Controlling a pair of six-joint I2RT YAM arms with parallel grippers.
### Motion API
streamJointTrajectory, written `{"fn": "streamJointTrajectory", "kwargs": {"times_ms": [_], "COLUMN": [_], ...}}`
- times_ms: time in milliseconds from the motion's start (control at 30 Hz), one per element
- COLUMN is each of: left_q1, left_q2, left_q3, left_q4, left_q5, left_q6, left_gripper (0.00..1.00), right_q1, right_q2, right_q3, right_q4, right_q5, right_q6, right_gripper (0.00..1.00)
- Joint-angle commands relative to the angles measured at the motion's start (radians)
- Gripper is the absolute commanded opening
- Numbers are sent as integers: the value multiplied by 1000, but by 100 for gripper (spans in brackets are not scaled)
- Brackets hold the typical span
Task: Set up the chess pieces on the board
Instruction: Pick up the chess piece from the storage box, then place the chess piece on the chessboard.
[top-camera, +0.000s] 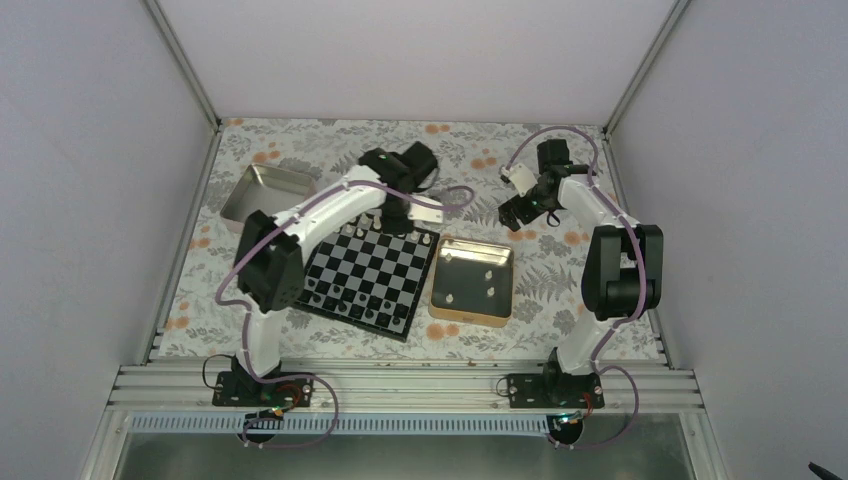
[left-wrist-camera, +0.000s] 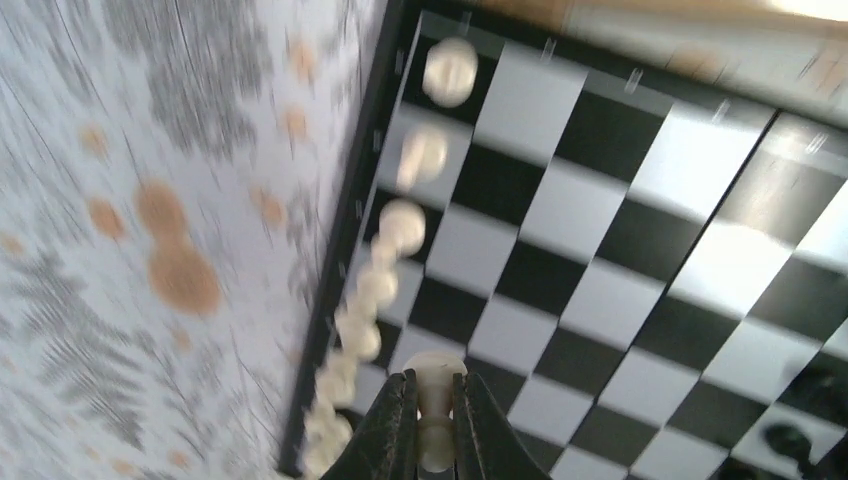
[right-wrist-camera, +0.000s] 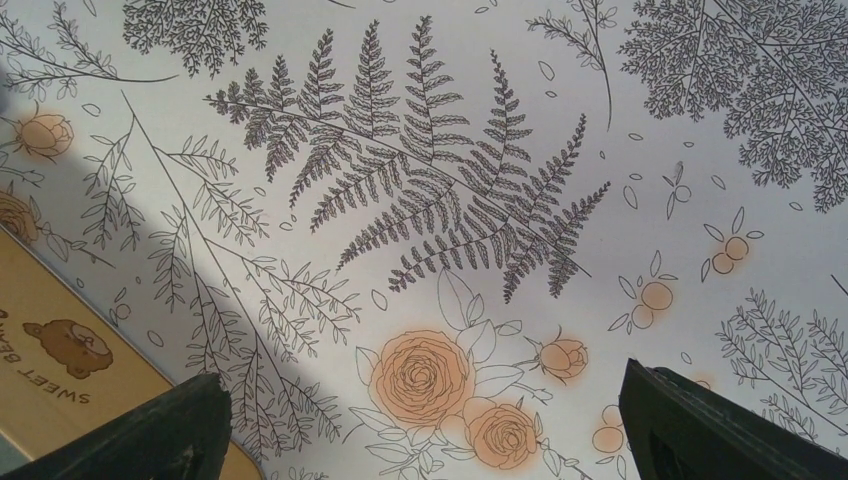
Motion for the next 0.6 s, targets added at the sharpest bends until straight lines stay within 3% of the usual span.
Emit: {"fn": "streamJointTrajectory", "kwargs": {"times_ms": [0, 200, 567], "left_q1": [118, 227, 239], "left_q2": [-89, -115, -37], "left_q3": [-177, -310, -297], "left_q4": [116, 187, 223], "left_q5": [39, 77, 115], "left_q6": [-19, -16, -16], "left_gripper": [3, 3, 3], "right_q1": [12, 20, 23], "right_q2": [17, 26, 27], "right_q3": [-4, 2, -2], "right_q4": [-2, -7, -9], "right_q5": [-3, 2, 7], "right_q6": [-4, -2, 2], "right_gripper": [100, 100, 100]}}
